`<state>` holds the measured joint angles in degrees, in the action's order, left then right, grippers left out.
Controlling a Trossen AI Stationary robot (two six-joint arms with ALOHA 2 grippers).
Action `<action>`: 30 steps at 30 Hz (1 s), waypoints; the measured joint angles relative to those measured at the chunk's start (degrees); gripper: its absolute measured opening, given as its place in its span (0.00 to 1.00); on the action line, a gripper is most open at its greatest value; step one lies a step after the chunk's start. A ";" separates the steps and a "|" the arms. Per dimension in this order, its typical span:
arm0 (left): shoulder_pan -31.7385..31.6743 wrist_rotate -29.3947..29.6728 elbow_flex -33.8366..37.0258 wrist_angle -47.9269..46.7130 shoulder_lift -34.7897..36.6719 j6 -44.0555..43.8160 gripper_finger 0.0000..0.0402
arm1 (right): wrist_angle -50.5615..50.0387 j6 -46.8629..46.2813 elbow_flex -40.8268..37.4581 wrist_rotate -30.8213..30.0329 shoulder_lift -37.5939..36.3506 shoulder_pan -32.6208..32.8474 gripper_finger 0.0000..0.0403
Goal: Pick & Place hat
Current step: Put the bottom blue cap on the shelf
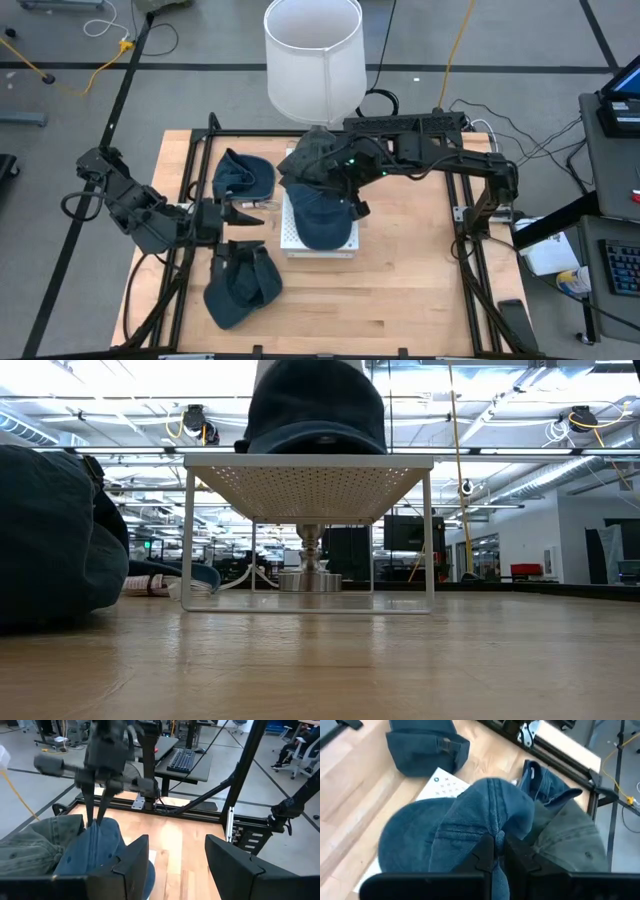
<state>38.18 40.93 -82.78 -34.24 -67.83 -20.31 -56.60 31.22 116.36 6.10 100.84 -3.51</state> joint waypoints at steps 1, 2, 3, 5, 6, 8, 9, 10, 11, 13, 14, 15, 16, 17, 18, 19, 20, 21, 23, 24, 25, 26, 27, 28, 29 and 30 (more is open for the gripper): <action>-0.19 0.06 0.00 0.01 0.00 -0.15 0.49 | 0.61 -0.01 -1.10 -0.01 0.03 -0.33 0.04; -0.36 0.12 0.00 0.00 0.00 -0.44 0.49 | 1.22 -0.06 -2.05 -0.01 0.11 -0.65 0.04; -0.55 0.13 0.00 0.00 0.00 -0.72 0.49 | 1.88 -0.14 -2.64 -0.02 0.23 -1.01 0.04; -0.95 0.09 0.00 0.02 0.00 -0.78 0.49 | 3.28 -0.33 -2.89 -0.03 0.32 -1.70 0.04; -1.19 0.00 0.00 0.00 0.00 -0.77 0.49 | 4.11 -0.30 -2.87 -0.01 0.20 -1.95 0.04; -1.69 -0.29 0.00 0.00 0.00 -0.77 0.49 | 6.05 -0.09 -2.83 -0.02 -0.04 -2.41 0.04; -1.94 -0.37 0.00 -0.01 0.00 -0.77 0.49 | 6.78 0.14 -2.81 -0.03 -0.07 -2.62 0.04; -2.17 -0.37 0.00 -0.02 -0.02 -0.77 0.49 | 7.13 0.45 -2.81 -0.02 0.01 -2.92 0.04; -2.34 -0.37 0.00 -0.02 -0.02 -0.77 0.49 | 7.12 0.74 -2.81 -0.01 0.10 -3.25 0.04; -2.62 -0.37 0.00 -0.01 -0.02 -0.77 0.49 | 6.92 0.76 -2.81 0.03 0.17 -4.05 0.04; -2.66 -0.37 0.00 -0.02 -0.02 -0.77 0.49 | 6.91 0.27 -2.81 0.01 0.17 -4.44 0.04; -2.66 -0.39 0.00 -0.02 -0.02 -0.77 0.49 | 6.95 -0.15 -2.81 0.01 0.13 -4.78 0.04; -2.66 -0.42 0.00 -0.02 0.00 -0.77 0.49 | 6.84 -0.33 -2.81 -0.03 0.11 -4.96 0.04; -2.66 -0.41 0.00 -0.02 -0.02 -0.77 0.49 | 6.55 -0.31 -2.81 -0.08 0.09 -5.14 0.04; -2.66 -0.44 0.00 -0.02 -0.02 -0.76 0.49 | 6.67 -0.18 -3.20 -0.04 0.09 -5.25 0.04; -2.66 -0.44 0.00 -0.02 -0.02 -0.76 0.49 | 7.11 -0.13 -4.01 0.02 0.05 -5.27 0.04; -2.66 -0.44 0.00 -0.02 -0.01 -0.75 0.49 | 7.46 -0.13 -5.09 0.10 0.02 -5.27 0.04; -2.66 -0.44 0.00 -0.02 -0.02 -0.73 0.49 | 7.54 -0.16 -6.30 0.17 0.02 -5.27 0.04; -2.66 -0.44 0.00 0.00 -0.02 -0.45 0.49 | 7.37 -0.40 -8.91 0.16 0.11 -5.27 0.04; -2.66 -0.44 0.00 0.00 -0.02 -0.38 0.49 | 7.53 -0.45 -10.23 0.13 0.15 -5.19 0.04; -2.66 -0.44 0.00 0.00 -0.02 -0.40 0.49 | 7.90 -0.48 -11.46 -0.10 0.15 -5.02 0.04; -2.66 -0.44 0.00 0.00 -0.02 -0.40 0.49 | 8.58 -0.48 -12.53 -0.28 0.15 -4.79 0.04; -2.66 -0.44 0.00 0.00 -0.02 -0.40 0.49 | 9.68 -0.46 -13.42 -0.27 0.15 -4.57 0.04; -2.66 -0.44 0.00 0.00 -0.02 -0.40 0.49 | 10.89 -0.44 -14.11 -0.29 0.15 -4.29 0.04; -2.66 -0.44 0.00 0.00 -0.02 -0.40 0.49 | 11.94 -0.48 -14.56 -0.42 0.15 -4.11 0.04; -2.66 -0.44 0.00 0.00 -0.02 -0.40 0.49 | 12.64 -0.56 -14.65 -1.31 0.15 -3.82 0.04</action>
<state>35.53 40.49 -82.78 -34.24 -67.85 -20.71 -43.95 30.67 101.71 4.79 100.99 -7.33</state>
